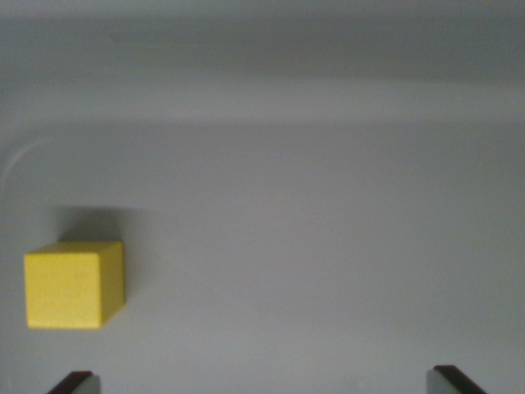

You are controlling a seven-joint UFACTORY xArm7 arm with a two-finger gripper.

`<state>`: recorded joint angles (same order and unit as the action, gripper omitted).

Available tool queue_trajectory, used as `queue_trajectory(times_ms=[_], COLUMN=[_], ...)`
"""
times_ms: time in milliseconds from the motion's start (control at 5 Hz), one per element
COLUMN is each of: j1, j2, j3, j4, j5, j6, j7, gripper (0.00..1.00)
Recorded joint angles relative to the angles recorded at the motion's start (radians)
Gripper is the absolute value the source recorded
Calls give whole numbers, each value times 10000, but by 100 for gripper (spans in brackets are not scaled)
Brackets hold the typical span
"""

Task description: Pick yellow cube

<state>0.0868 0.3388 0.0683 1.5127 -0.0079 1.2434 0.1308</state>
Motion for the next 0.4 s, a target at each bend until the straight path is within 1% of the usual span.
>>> queue_trajectory(times_ms=[200,400], j1=[0,208], j2=[0,467], j3=[0,91], j4=[0,-48], j5=[0,-46], j6=[0,-443], j7=[0,178], gripper=[0,0])
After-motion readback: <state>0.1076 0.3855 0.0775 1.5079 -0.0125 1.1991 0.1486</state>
